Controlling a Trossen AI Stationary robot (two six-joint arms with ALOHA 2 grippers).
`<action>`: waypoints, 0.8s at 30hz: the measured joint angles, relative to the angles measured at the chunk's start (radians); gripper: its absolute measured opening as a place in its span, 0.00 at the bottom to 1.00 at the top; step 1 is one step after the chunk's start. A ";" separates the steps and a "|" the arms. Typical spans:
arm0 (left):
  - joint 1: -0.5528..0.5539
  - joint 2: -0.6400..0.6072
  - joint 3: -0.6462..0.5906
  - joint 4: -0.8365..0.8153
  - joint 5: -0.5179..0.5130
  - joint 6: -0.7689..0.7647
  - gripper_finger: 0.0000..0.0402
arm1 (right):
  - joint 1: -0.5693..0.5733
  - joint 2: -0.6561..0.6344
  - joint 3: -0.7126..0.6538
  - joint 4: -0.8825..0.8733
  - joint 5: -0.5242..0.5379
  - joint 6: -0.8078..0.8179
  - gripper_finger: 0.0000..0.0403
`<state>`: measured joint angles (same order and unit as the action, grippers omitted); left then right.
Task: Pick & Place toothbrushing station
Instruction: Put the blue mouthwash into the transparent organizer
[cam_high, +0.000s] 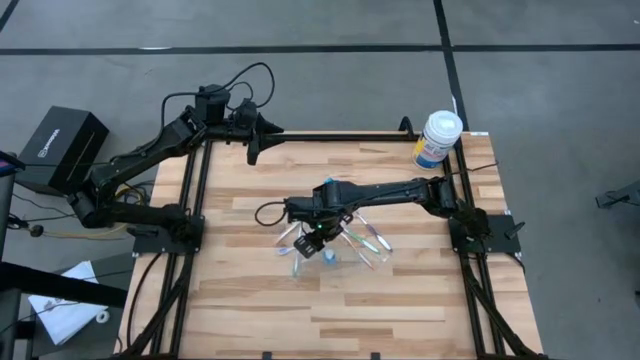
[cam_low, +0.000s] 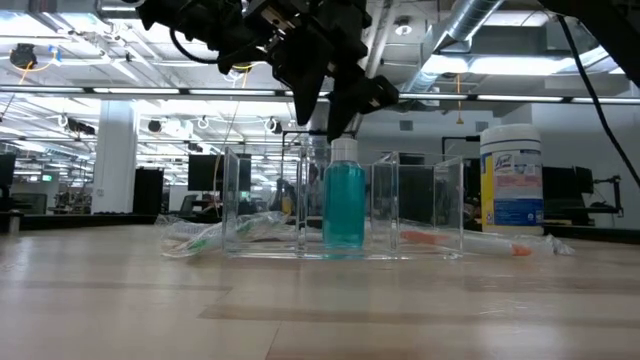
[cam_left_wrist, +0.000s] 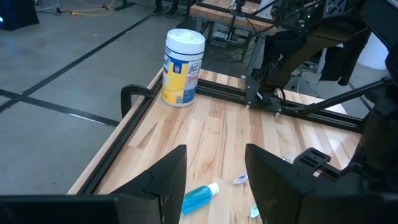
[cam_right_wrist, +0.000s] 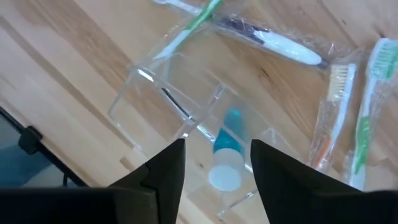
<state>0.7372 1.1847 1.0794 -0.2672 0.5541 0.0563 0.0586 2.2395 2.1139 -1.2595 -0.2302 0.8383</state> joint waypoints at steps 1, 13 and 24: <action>0.000 0.000 0.000 0.000 0.000 0.000 0.40 | 0.000 0.000 0.004 -0.001 0.000 0.000 0.43; 0.000 -0.005 0.000 -0.002 0.000 -0.027 0.40 | -0.016 0.000 0.140 -0.002 0.050 -0.037 0.43; -0.002 -0.007 0.000 0.000 -0.042 -0.072 0.40 | -0.127 -0.109 0.223 -0.029 0.291 -0.221 0.43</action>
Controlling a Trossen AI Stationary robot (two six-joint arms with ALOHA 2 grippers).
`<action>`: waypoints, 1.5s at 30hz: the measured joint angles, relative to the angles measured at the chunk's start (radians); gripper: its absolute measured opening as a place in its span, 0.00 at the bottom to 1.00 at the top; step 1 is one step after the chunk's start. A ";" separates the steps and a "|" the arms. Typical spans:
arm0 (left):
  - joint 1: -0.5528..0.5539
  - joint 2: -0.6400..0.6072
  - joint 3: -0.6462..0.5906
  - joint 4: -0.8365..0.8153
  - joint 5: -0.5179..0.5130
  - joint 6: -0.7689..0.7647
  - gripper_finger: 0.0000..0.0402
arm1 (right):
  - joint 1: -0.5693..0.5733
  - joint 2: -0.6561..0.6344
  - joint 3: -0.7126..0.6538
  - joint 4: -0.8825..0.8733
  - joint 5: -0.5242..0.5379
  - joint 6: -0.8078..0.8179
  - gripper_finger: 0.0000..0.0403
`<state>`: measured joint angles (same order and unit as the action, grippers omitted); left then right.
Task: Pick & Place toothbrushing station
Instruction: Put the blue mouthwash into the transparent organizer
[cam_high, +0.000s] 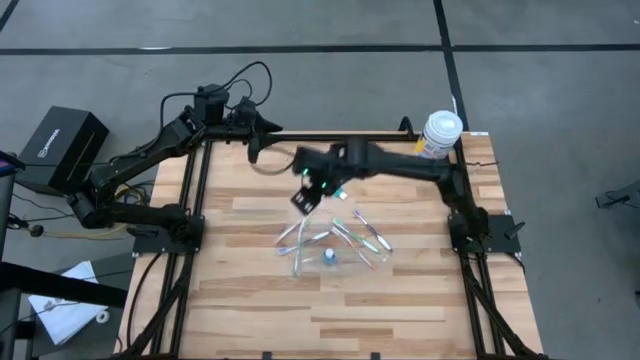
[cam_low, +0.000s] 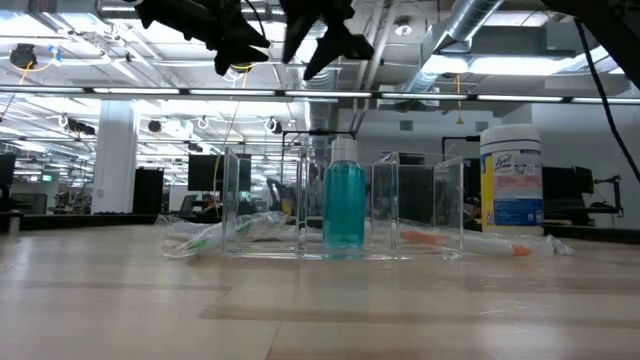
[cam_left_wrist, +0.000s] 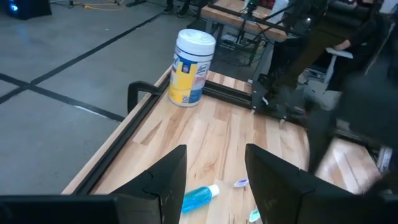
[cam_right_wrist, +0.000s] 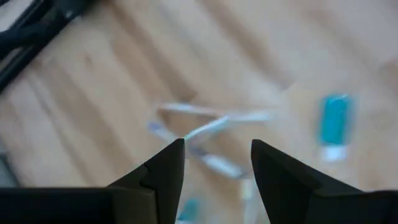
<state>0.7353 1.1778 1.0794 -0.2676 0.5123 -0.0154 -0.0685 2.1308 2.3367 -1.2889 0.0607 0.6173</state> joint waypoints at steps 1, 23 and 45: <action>-0.001 0.000 0.000 0.000 -0.010 -0.009 0.40 | -0.012 -0.016 0.000 0.001 0.021 -0.035 0.43; -0.296 0.330 0.070 -0.202 -0.372 0.311 0.40 | -0.320 -0.386 0.000 0.009 0.014 -0.462 0.41; -0.312 0.753 0.366 -0.288 -0.452 0.737 0.40 | -0.353 -0.417 0.000 0.019 -0.013 -0.436 0.43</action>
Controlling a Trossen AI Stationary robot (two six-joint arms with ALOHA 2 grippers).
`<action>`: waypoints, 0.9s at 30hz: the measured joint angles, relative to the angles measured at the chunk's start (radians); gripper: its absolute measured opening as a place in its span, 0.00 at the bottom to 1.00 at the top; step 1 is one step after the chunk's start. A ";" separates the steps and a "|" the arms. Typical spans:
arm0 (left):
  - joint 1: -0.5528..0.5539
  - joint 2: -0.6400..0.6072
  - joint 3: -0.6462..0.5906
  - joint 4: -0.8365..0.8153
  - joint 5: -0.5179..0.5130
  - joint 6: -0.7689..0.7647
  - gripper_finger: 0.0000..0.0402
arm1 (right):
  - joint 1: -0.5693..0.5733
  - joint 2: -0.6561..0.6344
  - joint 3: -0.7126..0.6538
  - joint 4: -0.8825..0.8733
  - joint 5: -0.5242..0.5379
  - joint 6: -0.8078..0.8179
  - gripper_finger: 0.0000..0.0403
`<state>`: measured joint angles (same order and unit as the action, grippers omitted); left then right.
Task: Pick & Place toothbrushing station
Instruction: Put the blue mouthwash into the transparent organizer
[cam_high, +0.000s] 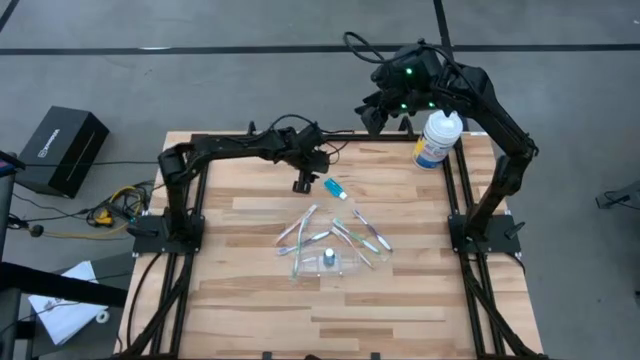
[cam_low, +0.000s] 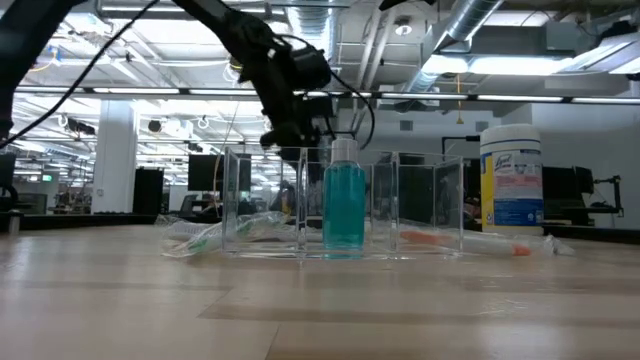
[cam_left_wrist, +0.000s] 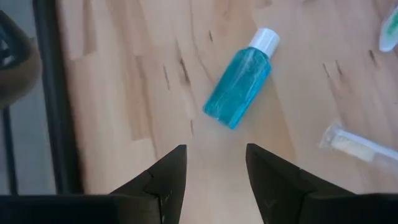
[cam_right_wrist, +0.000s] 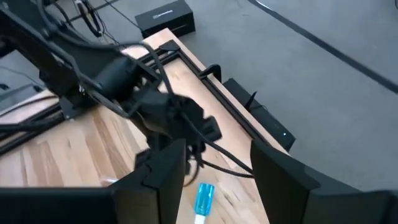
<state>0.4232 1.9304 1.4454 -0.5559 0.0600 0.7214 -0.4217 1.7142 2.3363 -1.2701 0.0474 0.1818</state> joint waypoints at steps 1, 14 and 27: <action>0.000 0.014 0.003 0.000 0.008 0.001 0.40 | 0.000 0.000 0.000 0.000 0.001 0.013 0.43; -0.042 0.148 0.117 0.060 0.067 0.038 0.40 | 0.000 0.000 0.000 0.000 -0.023 0.029 0.42; -0.050 0.217 0.144 -0.029 0.051 0.023 0.40 | 0.000 0.000 0.000 -0.001 -0.088 0.023 0.41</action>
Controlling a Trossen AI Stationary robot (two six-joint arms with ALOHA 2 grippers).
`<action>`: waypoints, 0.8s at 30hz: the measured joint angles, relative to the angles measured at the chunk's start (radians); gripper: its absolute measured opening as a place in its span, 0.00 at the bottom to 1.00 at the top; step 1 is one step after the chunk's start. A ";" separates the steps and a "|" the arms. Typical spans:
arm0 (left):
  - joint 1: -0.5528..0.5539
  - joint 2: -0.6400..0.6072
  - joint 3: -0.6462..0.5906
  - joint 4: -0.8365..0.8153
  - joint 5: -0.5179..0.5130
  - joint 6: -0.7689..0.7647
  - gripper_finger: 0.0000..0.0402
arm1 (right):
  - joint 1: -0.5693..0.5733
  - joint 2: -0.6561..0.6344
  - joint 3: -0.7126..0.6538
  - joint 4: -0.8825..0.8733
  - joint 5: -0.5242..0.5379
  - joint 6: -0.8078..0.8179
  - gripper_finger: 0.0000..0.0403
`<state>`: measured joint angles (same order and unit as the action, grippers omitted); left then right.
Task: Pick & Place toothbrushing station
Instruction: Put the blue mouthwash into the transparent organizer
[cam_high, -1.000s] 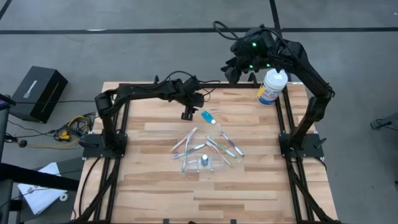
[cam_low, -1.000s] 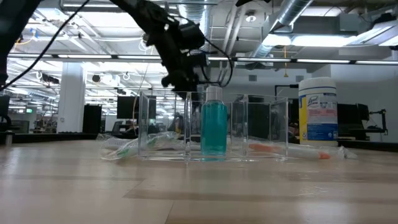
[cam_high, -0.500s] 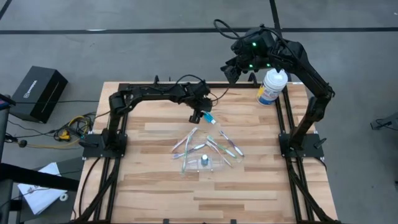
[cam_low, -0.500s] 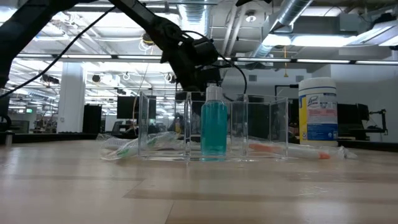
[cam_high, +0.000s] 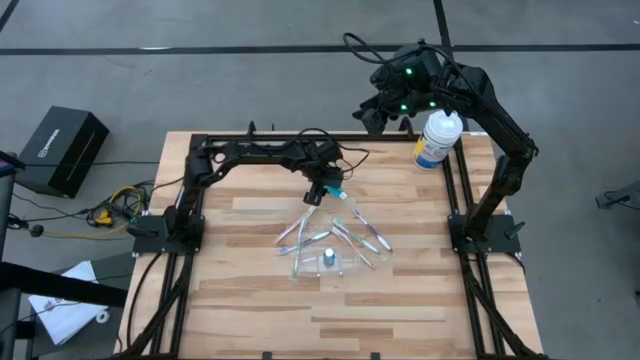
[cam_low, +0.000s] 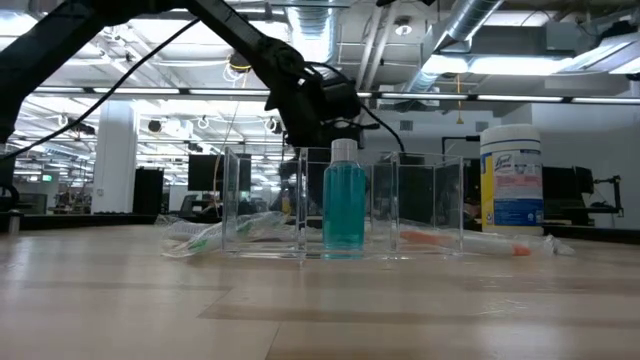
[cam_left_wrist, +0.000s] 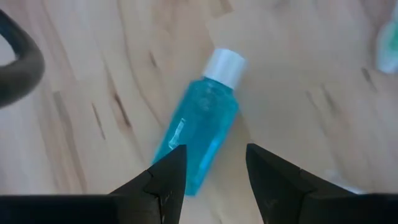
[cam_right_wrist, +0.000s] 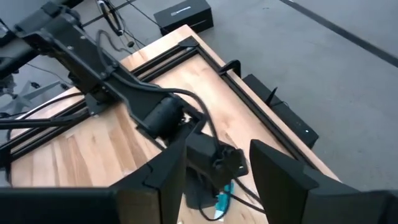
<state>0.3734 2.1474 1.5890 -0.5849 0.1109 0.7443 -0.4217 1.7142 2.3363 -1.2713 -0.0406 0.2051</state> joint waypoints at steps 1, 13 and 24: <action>0.003 0.006 0.001 0.005 -0.001 -0.003 0.40 | 0.000 0.000 0.000 0.000 -0.012 0.000 0.41; -0.006 0.015 0.001 0.016 -0.032 0.005 0.40 | 0.000 0.000 0.000 0.000 -0.064 -0.018 0.41; -0.026 0.015 0.000 0.051 -0.109 0.018 0.40 | 0.000 0.000 0.000 0.000 -0.101 -0.031 0.41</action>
<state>0.3472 2.1624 1.5894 -0.5335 0.0021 0.7624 -0.4221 1.7142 2.3363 -1.2713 -0.1413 0.1744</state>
